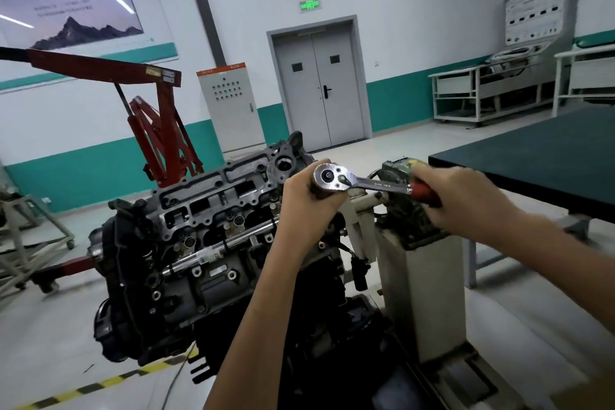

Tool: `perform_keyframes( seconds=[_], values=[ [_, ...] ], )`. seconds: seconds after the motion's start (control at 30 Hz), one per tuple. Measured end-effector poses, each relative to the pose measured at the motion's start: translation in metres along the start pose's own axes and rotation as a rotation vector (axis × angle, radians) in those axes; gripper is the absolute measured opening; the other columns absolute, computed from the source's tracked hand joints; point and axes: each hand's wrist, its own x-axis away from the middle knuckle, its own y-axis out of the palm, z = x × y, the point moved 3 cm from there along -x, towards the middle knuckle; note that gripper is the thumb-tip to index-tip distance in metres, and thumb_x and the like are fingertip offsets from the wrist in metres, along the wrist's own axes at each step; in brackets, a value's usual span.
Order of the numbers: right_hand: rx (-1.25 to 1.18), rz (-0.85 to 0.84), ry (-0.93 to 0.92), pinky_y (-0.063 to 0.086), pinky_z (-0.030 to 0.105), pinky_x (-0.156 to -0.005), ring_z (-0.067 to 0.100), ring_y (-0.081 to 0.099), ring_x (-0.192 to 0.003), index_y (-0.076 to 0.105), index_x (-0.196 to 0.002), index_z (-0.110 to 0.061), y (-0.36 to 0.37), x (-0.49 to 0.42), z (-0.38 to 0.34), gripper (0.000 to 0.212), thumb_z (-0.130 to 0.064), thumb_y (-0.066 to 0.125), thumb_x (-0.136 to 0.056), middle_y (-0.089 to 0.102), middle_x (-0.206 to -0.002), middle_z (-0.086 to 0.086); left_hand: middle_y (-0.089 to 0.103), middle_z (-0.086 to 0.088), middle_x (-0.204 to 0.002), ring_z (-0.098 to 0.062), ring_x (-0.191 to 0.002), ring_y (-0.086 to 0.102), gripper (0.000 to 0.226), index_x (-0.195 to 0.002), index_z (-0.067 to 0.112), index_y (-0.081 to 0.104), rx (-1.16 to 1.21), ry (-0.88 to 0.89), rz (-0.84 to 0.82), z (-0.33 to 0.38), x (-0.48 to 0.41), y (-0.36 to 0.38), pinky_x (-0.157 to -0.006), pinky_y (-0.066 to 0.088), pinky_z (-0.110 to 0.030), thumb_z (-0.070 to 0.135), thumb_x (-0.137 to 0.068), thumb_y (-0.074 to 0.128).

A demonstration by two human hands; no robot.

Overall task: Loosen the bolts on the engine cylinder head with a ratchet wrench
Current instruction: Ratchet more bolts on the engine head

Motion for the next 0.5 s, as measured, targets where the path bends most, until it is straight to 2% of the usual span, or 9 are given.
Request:
perform_keyframes(
  seconds=[0.07,0.13,0.2,0.3,0.37,0.4,0.5],
  values=[
    [-0.153,-0.015,0.090,0.032,0.016,-0.052,0.003,0.047,-0.053,0.053,-0.098,-0.015,0.019,0.025,-0.012,0.030,-0.006,0.066,-0.074,0.044,-0.063,-0.011,0.057,0.006,-0.065,-0.006,-0.062,0.050,0.022,-0.076,0.015,0.058,-0.003,0.041,0.017,0.001,0.004,0.002,-0.061,0.044,-0.022,-0.004,-0.077,0.068],
    [-0.327,-0.046,0.211,0.039,0.013,-0.052,-0.002,0.046,-0.055,0.051,-0.103,-0.018,0.039,0.048,-0.034,0.031,-0.009,0.065,-0.076,0.048,-0.067,-0.011,0.056,0.012,-0.070,-0.001,-0.064,0.049,0.022,-0.079,0.016,0.055,-0.054,0.119,0.082,0.002,0.005,0.006,-0.062,0.041,-0.014,-0.002,-0.074,0.067],
    [-0.523,-0.012,0.281,0.041,0.007,-0.049,0.000,0.052,-0.050,0.050,-0.090,-0.025,0.053,0.067,-0.069,0.028,-0.008,0.065,-0.074,0.049,-0.060,-0.014,0.056,0.010,-0.072,-0.001,-0.065,0.049,0.022,-0.081,0.014,0.054,-0.088,0.178,0.146,0.001,0.007,0.011,-0.063,0.038,-0.011,-0.003,-0.072,0.064],
    [-0.783,0.020,0.372,0.035,0.001,-0.043,-0.013,0.054,-0.055,0.044,-0.071,-0.032,0.069,0.080,-0.113,0.039,0.000,0.066,-0.071,0.053,-0.050,-0.012,0.050,0.011,-0.064,-0.003,-0.058,0.042,0.034,-0.072,0.022,0.048,-0.050,0.139,0.178,-0.005,0.008,0.015,-0.057,0.036,-0.018,-0.009,-0.073,0.062],
    [-0.817,0.027,0.369,0.035,0.002,-0.041,-0.010,0.055,-0.052,0.045,-0.071,-0.029,0.074,0.080,-0.116,0.035,0.001,0.064,-0.071,0.057,-0.054,-0.018,0.046,0.013,-0.060,-0.003,-0.056,0.037,0.036,-0.067,0.022,0.045,-0.010,0.124,0.158,-0.006,0.007,0.015,-0.053,0.032,-0.020,-0.011,-0.074,0.060],
    [-0.793,0.033,0.355,0.035,0.003,-0.042,-0.007,0.054,-0.050,0.047,-0.074,-0.026,0.073,0.078,-0.109,0.031,0.000,0.064,-0.070,0.055,-0.051,-0.013,0.046,0.014,-0.058,-0.001,-0.055,0.037,0.037,-0.066,0.022,0.045,-0.008,0.122,0.149,-0.005,0.006,0.014,-0.053,0.032,-0.018,-0.012,-0.074,0.058],
    [-0.575,-0.012,0.248,0.036,0.004,-0.045,0.003,0.051,-0.044,0.055,-0.089,-0.022,0.062,0.072,-0.070,0.029,-0.002,0.066,-0.070,0.047,-0.050,-0.011,0.049,0.018,-0.056,-0.001,-0.053,0.041,0.038,-0.063,0.025,0.044,0.000,0.089,0.133,-0.003,0.005,0.014,-0.051,0.031,-0.012,-0.010,-0.071,0.054]
  ],
)
